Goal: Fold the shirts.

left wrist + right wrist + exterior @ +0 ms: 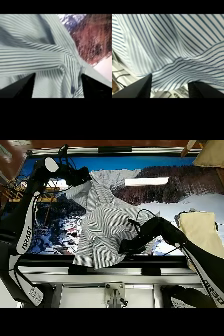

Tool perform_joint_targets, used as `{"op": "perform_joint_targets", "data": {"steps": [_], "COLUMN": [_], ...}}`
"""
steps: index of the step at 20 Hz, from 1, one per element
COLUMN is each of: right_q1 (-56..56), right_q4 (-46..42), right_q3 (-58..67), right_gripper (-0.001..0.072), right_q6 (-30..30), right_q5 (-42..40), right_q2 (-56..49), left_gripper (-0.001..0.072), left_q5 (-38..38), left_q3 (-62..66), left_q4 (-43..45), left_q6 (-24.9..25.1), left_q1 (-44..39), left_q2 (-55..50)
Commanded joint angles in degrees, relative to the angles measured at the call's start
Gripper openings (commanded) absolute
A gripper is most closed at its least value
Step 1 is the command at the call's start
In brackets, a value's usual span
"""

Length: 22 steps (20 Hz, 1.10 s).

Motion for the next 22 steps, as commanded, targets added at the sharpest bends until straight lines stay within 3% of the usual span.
{"op": "perform_joint_targets", "data": {"steps": [1, 5, 8, 13, 19, 22], "right_q1": [-4.26, -16.11, -24.96, -34.82, -37.94, -37.83], "right_q4": [0.72, -1.38, -8.85, -22.99, -24.83, -22.25], "right_q3": [2.45, 14.56, 25.83, 35.01, 35.01, 35.01], "right_gripper": [0.0553, 0.0553, 0.0553, 0.0553, 0.0553, 0.0553], "right_q6": [-1.99, -4.11, -4.11, -3.93, -4.09, -4.07], "right_q5": [-2.62, -14.67, -16.41, -10.23, -7.54, -6.73], "right_q2": [0.02, 0.09, 0.09, 0.07, -3.23, -5.95], "left_gripper": [0.0710, 0.0709, 0.0709, 0.0710, 0.0710, 0.0710], "left_q5": [-10.47, -27.21, -32.89, -32.09, -18.64, -13.86], "left_q3": [0.15, 0.15, -0.96, -19.78, -52.83, -64.08], "left_q4": [-0.07, 1.79, 5.84, 5.99, -1.49, -4.66], "left_q6": [0.02, 0.09, 1.97, 1.92, -1.75, -1.95], "left_q1": [2.32, 5.31, 4.76, 1.55, -3.37, -4.72], "left_q2": [0.11, 3.37, 9.38, 22.77, 39.85, 43.17]}}
